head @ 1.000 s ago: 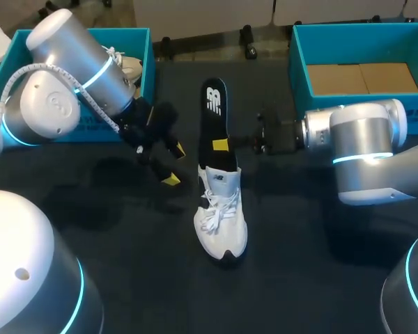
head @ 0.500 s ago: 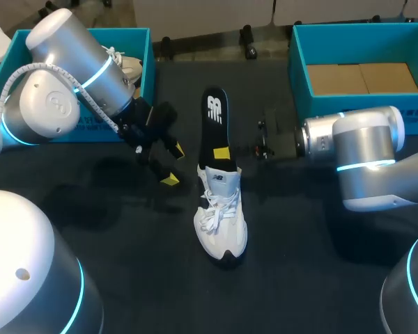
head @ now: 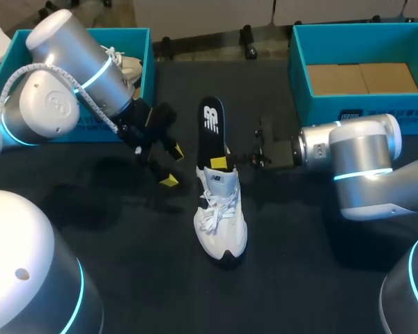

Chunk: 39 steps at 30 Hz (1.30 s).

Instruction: Take the shoe out of the shoebox, open the shoe tongue, remove and reinsert the insole, then place the shoe into the shoebox

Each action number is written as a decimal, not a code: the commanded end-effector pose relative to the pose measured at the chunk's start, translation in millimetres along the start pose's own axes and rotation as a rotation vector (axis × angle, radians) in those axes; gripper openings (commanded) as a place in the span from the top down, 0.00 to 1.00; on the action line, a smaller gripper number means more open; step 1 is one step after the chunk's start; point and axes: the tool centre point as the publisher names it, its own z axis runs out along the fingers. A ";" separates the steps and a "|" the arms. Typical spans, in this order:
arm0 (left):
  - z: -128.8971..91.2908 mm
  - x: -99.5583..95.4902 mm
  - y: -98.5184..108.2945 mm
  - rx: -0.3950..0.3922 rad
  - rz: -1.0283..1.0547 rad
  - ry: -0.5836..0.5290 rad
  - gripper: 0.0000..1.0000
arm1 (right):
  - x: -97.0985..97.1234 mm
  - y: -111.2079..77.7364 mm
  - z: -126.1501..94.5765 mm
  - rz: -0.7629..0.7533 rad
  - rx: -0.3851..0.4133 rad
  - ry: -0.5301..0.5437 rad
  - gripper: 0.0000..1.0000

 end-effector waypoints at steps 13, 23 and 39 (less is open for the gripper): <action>-5.2 1.6 5.3 0.009 -0.005 -0.011 0.00 | -4.8 32.8 -4.3 -0.101 0.023 -0.044 0.69; -4.3 3.4 5.1 0.005 -0.006 -0.012 0.00 | -12.6 30.6 1.4 -0.123 0.022 0.070 1.00; -1.8 5.6 5.3 0.000 -0.002 -0.004 0.00 | 2.3 -5.0 9.6 0.014 0.063 0.084 1.00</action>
